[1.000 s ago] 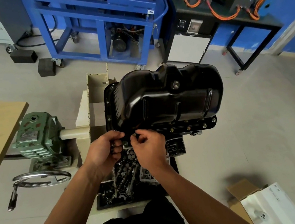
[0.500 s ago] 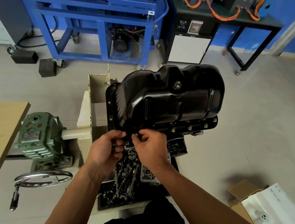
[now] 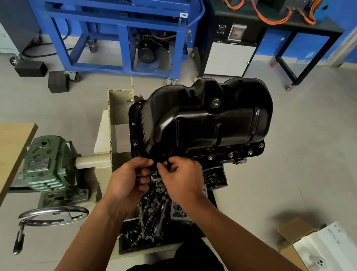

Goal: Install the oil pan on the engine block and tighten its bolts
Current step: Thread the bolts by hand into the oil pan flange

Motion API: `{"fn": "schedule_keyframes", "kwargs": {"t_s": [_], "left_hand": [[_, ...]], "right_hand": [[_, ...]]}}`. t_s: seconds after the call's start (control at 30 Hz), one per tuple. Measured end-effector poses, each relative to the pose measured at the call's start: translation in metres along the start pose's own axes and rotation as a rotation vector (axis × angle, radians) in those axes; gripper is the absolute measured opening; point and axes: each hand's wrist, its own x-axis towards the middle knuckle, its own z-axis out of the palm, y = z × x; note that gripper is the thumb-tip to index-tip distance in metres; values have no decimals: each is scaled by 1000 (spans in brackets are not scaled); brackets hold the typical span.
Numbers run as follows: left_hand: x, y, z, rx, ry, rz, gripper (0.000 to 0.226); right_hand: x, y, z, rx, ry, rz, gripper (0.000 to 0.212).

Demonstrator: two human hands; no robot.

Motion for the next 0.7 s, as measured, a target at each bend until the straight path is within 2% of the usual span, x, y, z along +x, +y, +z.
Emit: {"fn": "schedule_keyframes", "kwargs": {"t_s": [0.2, 0.43, 0.57, 0.7], "left_hand": [[0, 2, 2, -36, -17, 0, 11], [1, 7, 4, -79, -56, 3, 5], [-1, 8, 7, -73, -72, 7, 18], [-2, 8, 11, -85, -76, 16, 12]], "right_hand": [[3, -3, -2, -18, -44, 46, 45], [2, -2, -7, -16, -62, 11, 36], [4, -5, -4, -107, -67, 18, 34], [5, -6, -7, -151, -82, 25, 36]]}}
